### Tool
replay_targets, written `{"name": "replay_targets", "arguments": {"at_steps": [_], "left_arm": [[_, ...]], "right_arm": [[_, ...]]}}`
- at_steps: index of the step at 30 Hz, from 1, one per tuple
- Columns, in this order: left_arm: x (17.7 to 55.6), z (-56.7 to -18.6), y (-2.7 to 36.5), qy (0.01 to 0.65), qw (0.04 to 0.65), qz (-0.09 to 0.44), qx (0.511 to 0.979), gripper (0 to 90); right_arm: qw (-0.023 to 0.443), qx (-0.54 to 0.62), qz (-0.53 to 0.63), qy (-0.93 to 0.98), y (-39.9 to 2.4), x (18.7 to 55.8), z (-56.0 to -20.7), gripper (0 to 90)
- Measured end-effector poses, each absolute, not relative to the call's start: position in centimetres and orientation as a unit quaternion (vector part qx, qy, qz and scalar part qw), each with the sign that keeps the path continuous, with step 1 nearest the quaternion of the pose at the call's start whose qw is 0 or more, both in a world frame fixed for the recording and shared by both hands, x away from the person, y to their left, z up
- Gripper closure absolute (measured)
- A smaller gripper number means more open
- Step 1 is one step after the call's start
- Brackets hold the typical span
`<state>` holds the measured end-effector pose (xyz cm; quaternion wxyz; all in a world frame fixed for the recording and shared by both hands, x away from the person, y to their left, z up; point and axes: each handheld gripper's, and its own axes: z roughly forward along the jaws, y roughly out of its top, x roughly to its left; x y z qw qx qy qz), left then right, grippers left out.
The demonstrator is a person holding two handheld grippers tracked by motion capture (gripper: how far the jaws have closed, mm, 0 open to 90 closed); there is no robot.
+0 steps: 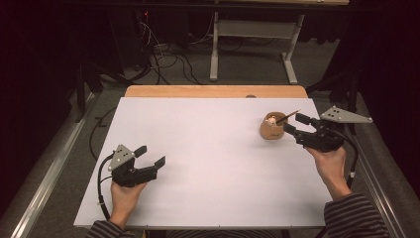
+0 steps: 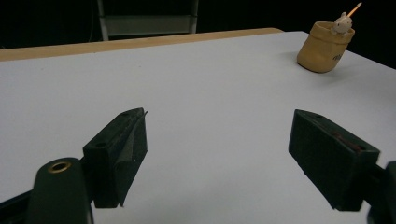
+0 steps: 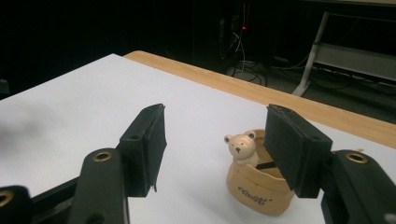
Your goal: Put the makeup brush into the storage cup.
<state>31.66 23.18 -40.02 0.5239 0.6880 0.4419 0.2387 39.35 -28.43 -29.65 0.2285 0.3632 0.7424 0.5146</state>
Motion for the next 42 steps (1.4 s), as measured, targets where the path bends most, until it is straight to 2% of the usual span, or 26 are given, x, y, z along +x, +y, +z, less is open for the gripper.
{"name": "replay_targets", "arguments": {"at_steps": [6, 24, 28, 42], "left_arm": [[31.7, -40.0, 23.1, 0.440, 0.525, 0.238, 0.689, 20.4], [31.5, -39.9, 23.1, 0.439, 0.526, 0.240, 0.688, 20.6], [31.5, -39.9, 23.0, 0.439, 0.526, 0.240, 0.688, 20.5], [31.5, -39.9, 23.0, 0.437, 0.526, 0.242, 0.688, 20.6]], "right_arm": [[0.230, 0.361, 0.514, 0.743, -28.4, 38.2, -30.2, 37.4], [0.230, 0.353, 0.533, 0.733, -28.5, 35.7, -31.5, 39.0], [0.244, 0.348, 0.529, 0.735, -28.5, 35.4, -31.7, 39.0], [0.224, 0.354, 0.537, 0.732, -28.9, 34.1, -33.2, 39.3]]}}
